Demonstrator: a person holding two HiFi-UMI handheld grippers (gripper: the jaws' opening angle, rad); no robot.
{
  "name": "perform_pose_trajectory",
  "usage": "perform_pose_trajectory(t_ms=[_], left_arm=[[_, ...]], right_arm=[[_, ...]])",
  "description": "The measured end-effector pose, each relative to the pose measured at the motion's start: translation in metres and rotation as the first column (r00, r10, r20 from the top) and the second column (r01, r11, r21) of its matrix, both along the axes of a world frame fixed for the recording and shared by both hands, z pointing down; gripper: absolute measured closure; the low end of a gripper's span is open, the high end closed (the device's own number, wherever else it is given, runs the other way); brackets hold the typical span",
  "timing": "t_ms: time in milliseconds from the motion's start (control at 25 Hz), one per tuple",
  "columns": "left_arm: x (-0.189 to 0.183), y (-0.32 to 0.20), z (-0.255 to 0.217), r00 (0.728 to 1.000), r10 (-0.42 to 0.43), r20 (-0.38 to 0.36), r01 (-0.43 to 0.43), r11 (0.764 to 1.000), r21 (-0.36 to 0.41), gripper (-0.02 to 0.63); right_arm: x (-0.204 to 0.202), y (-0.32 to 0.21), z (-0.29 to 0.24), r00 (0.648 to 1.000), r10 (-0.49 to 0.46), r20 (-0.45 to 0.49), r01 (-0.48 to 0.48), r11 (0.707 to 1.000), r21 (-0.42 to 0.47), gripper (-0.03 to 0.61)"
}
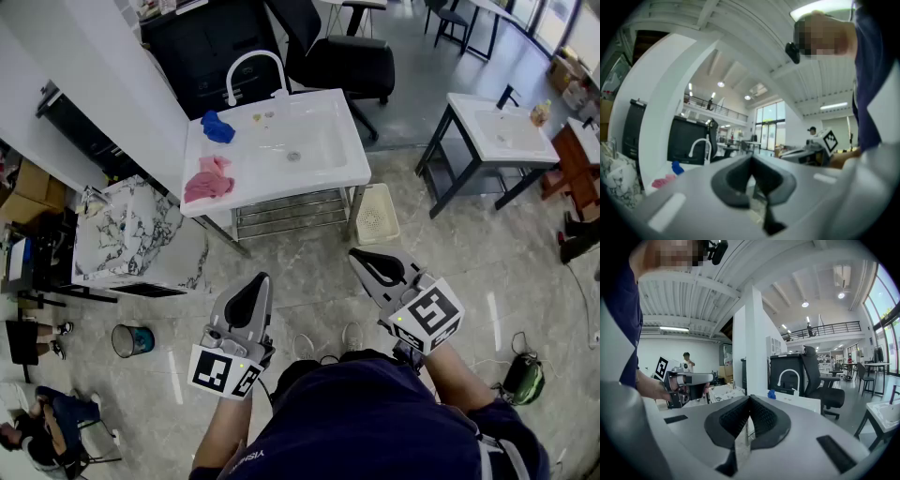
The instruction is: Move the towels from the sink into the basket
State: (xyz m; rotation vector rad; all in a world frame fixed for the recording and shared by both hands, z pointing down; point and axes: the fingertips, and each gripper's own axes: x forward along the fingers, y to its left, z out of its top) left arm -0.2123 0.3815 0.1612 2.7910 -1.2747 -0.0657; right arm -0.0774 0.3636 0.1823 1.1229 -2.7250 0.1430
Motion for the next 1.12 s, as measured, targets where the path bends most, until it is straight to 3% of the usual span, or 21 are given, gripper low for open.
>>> perform_pose_trajectory(t_ms=[400, 1120], left_arm=[[-0.001, -0.003, 0.002, 1.0, -0.002, -0.003, 0.002, 1.0, -0.007, 0.611], [0.012, -0.008, 0.008, 1.0, -0.004, 0.01, 0.004, 1.0, -0.028, 0.611]], right_arm=[[-0.002, -0.003, 0.002, 1.0, -0.003, -0.009, 0.003, 1.0, -0.002, 0.571], [0.008, -0.008, 0.006, 0.998, -0.015, 0.057, 0.017, 0.999, -0.046, 0.569]])
